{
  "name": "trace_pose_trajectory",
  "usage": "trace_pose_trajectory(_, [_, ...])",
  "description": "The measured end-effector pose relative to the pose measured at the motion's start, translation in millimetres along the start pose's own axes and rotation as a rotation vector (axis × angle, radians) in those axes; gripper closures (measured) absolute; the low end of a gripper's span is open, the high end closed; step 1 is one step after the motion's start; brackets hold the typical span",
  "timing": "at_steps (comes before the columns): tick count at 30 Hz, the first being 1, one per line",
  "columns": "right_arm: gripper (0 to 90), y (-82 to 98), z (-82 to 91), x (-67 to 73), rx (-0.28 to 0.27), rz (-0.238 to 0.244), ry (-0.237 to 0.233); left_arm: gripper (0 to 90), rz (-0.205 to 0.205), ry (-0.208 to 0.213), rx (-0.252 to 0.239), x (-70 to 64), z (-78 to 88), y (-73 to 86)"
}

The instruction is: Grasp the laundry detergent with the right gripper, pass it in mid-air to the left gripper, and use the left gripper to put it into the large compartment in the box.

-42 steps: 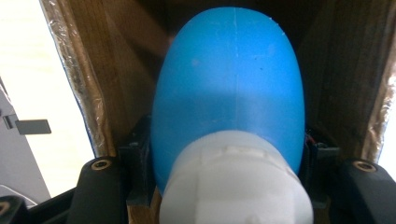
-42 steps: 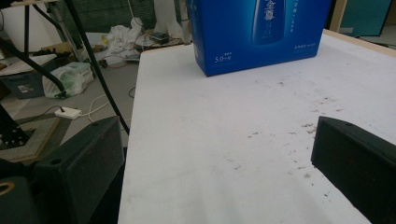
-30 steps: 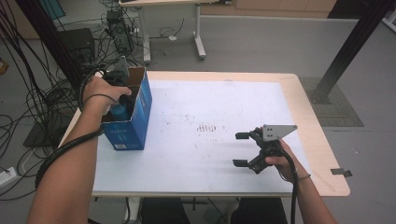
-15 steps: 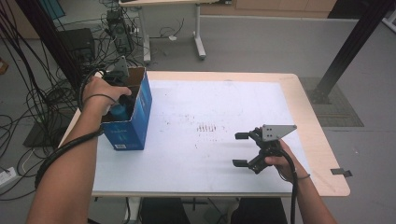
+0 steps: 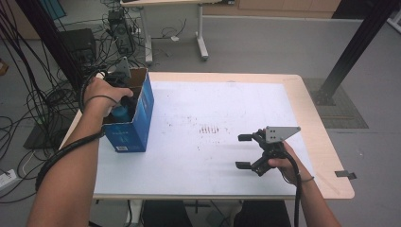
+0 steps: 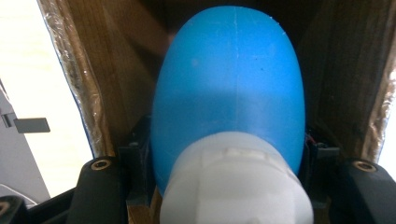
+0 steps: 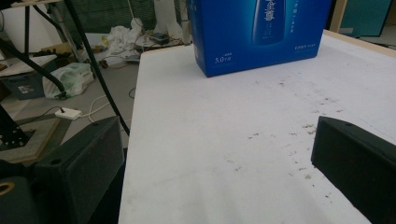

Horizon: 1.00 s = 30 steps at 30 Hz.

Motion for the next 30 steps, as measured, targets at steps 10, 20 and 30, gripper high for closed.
trace_pose_trajectory(10, [2.4,-0.1,0.4,0.3,-0.001,0.000,-0.001,37.3,-0.001,-0.002,0.000,-0.9,-0.4,0.0])
trace_pose_trajectory(20, [2.4,1.5,0.1,0.6,0.000,-0.001,0.002,37.0,-0.003,0.003,-0.001,-0.4,-0.5,0.7])
trace_pose_trajectory(30, [2.4,2.0,-1.0,0.2,0.004,0.000,0.000,32.6,-0.004,0.008,0.006,-1.3,0.5,1.5])
Point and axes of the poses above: each handheld gripper's, and its own axes: z roughly backward along the jaws, y roughly out of its underside, x roughly to its left, the point moved 3 cm from there along -z, roughly forward along the jaws, and after that the axes turned 9 degrees about y, right-handed, at the moved point
